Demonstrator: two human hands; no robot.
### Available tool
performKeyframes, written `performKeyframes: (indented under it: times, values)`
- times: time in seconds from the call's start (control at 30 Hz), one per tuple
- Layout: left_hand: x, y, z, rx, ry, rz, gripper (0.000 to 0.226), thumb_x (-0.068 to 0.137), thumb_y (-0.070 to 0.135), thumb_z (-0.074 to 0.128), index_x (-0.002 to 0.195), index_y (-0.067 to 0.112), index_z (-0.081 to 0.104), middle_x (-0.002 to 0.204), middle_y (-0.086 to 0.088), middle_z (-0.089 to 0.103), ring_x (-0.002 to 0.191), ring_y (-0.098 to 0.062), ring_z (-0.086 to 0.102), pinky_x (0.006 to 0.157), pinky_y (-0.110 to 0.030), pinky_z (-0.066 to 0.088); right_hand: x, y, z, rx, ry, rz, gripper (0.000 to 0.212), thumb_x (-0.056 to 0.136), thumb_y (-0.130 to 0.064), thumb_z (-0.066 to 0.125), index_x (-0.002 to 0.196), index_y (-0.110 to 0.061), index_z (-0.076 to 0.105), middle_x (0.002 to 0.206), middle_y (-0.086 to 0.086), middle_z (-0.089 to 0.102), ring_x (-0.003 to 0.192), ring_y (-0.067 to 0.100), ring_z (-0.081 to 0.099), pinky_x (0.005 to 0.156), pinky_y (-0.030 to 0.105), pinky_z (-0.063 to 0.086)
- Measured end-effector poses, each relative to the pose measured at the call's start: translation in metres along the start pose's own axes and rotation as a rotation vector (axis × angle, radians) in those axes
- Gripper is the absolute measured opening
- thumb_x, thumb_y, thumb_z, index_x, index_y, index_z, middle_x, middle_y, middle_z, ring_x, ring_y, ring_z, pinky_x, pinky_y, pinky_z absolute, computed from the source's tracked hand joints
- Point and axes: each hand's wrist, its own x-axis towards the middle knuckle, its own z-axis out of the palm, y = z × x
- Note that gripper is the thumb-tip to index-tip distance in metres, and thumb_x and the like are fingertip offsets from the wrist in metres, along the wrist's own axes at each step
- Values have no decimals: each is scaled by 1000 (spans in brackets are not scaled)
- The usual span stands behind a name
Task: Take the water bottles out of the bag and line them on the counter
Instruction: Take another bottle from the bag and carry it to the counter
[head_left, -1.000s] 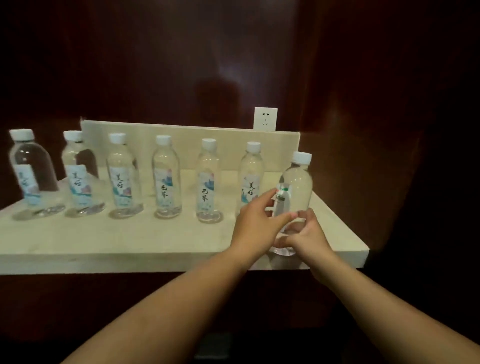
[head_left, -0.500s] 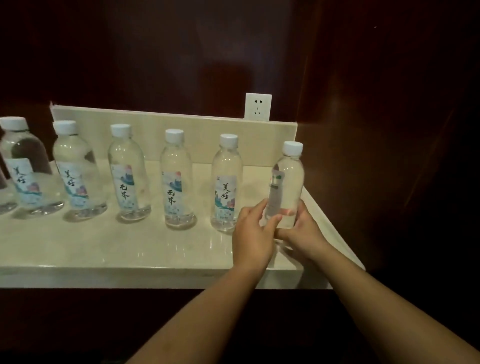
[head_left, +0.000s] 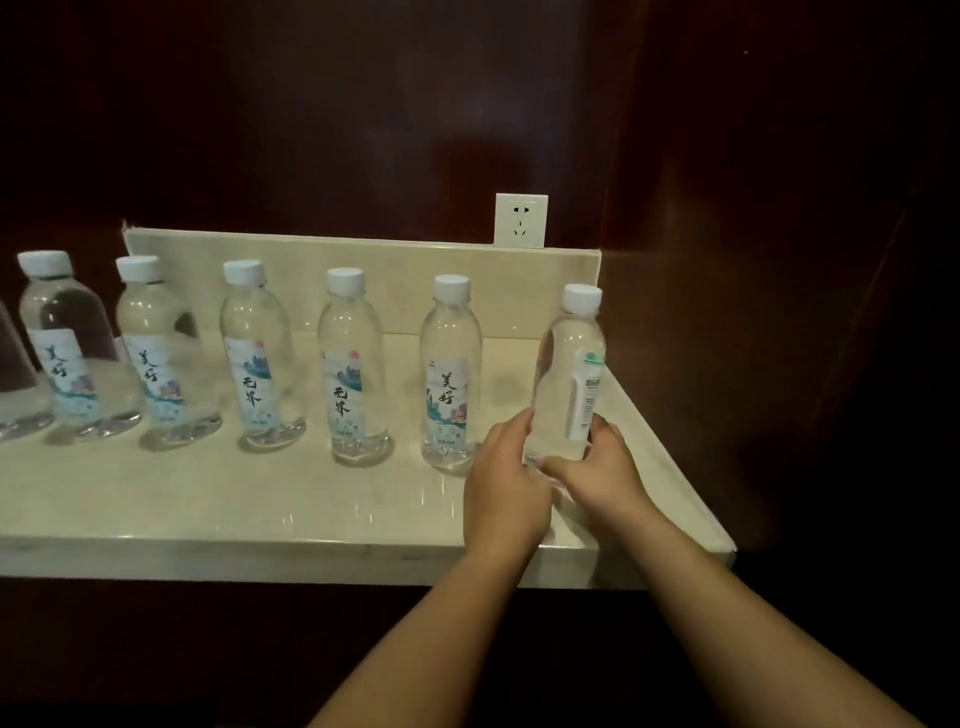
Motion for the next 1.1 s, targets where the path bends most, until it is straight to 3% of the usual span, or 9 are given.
performKeyframes:
  times: [0.13, 0.3, 0.43, 0.53, 0.7, 0.77, 0.83, 0.97, 1.1]
  values:
    - [-1, 0, -3, -21, -25, -23, 60, 84, -4, 44, 135, 27, 50, 125, 5, 61, 111, -14, 54, 87, -19, 40, 3, 7, -4, 40, -14, 20, 53, 70, 3, 71, 118, -17, 58, 110, 3, 69, 102, 22, 67, 92, 41, 54]
    - [2, -5, 0, 59, -43, 16, 65, 87, -3, 45, 146, 23, 35, 138, 5, 46, 128, -13, 40, 105, -22, 32, -2, 6, 2, -11, 69, 22, 58, 67, -11, 81, 117, -22, 55, 114, -2, 62, 98, 18, 64, 88, 37, 56]
    - [-2, -2, -1, 65, -57, 42, 74, 91, -1, 48, 150, 31, 19, 136, 5, 42, 125, -11, 37, 103, -23, 33, -7, 0, 4, -172, 125, -18, 64, 69, -24, 83, 124, -19, 51, 111, -1, 48, 98, 14, 53, 84, 28, 52]
    - [-3, -4, 0, 33, -50, 40, 72, 91, -1, 48, 149, 31, 22, 144, 6, 42, 130, -12, 39, 106, -26, 34, -7, -1, 0, -56, 62, 16, 60, 73, -15, 80, 126, -16, 52, 120, 0, 53, 104, 17, 56, 85, 27, 49]
    - [1, -6, 1, 44, -65, 41, 74, 87, -5, 44, 151, 25, 21, 150, 5, 35, 135, -14, 34, 110, -26, 30, -6, 4, -3, -11, 63, 5, 44, 77, -3, 73, 111, -20, 52, 112, -2, 62, 98, 13, 60, 77, 20, 50]
    - [2, -6, 0, 78, -73, 65, 75, 87, -6, 44, 151, 22, 18, 146, 3, 34, 132, -14, 34, 108, -25, 31, -7, 2, -2, -11, 74, 5, 45, 77, -4, 74, 110, -20, 49, 111, -4, 60, 93, 8, 58, 70, 13, 47]
    - [2, -5, -1, 64, -83, 52, 75, 88, -5, 43, 152, 23, 15, 144, 4, 34, 129, -15, 38, 105, -26, 35, -6, 2, -1, -34, 102, -9, 52, 75, -6, 77, 119, -17, 51, 113, -4, 61, 94, 9, 59, 74, 17, 47]
    - [1, -2, -1, 13, -80, 16, 68, 89, -4, 42, 150, 21, 23, 147, 5, 38, 130, -16, 40, 105, -25, 35, -7, 1, 1, -76, 115, -45, 55, 72, -13, 81, 122, -15, 59, 112, -3, 68, 96, 12, 65, 79, 24, 51]
    - [-1, 1, -3, 18, -62, 2, 54, 89, -2, 42, 140, 18, 41, 135, 0, 53, 120, -16, 50, 85, -14, 32, -8, 1, 2, -78, 135, -55, 49, 71, -14, 82, 115, -17, 59, 110, -1, 68, 91, 11, 63, 77, 27, 53]
